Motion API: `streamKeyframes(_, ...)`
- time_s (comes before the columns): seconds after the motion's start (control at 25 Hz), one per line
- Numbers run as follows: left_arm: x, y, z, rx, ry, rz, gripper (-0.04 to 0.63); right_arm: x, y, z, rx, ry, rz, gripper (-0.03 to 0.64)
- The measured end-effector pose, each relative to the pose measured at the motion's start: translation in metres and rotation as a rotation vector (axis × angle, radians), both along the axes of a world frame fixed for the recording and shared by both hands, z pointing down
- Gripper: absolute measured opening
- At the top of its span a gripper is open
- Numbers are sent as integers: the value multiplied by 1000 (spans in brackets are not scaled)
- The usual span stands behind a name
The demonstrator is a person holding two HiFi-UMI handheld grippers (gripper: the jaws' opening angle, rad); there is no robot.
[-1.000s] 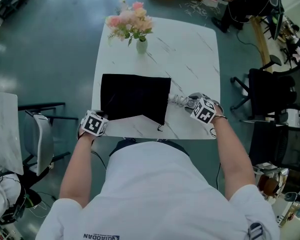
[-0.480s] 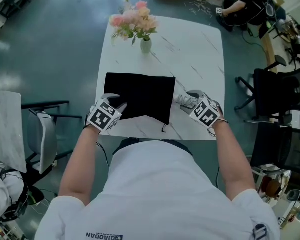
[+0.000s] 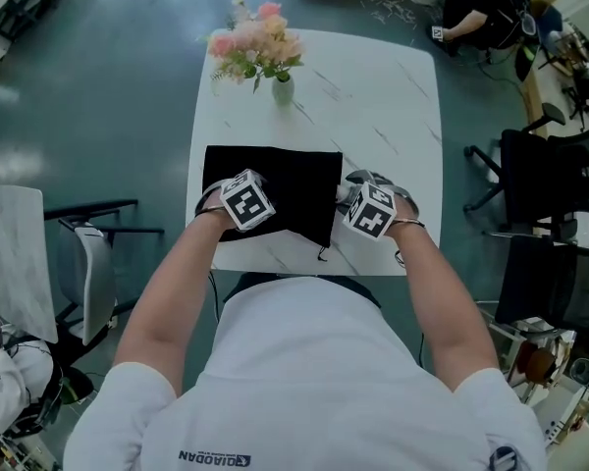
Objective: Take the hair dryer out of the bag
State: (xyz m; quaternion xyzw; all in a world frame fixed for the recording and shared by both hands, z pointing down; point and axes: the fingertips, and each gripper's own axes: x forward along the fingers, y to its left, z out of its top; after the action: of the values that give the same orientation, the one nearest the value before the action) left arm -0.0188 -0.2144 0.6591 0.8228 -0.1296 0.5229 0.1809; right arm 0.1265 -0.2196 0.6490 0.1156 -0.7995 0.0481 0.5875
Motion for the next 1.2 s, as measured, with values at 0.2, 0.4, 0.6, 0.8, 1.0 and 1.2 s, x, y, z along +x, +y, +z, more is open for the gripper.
streamKeyframes(0.2, -2, 0, 22, -11, -53, -11, 182, -5, 0, 11, 17, 16, -29, 278)
streamKeyframes(0.4, -2, -4, 26, 9, -70, -22, 121, -12, 3, 16, 28, 24, -65, 258)
streamKeyframes(0.6, -3, -9, 27, 18, -79, -40, 86, -13, 4, 18, 23, 28, -86, 225)
streamKeyframes(0.8, -4, -8, 27, 49, -75, -82, 83, -13, 5, 18, 27, 27, -98, 218)
streamKeyframes(1.0, -4, -8, 27, 54, -54, -101, 83, -10, 8, 16, 26, 19, -80, 215)
streamKeyframes(1.2, -4, -8, 27, 46, -63, -103, 83, -2, 12, 11, 23, -1, -51, 212)
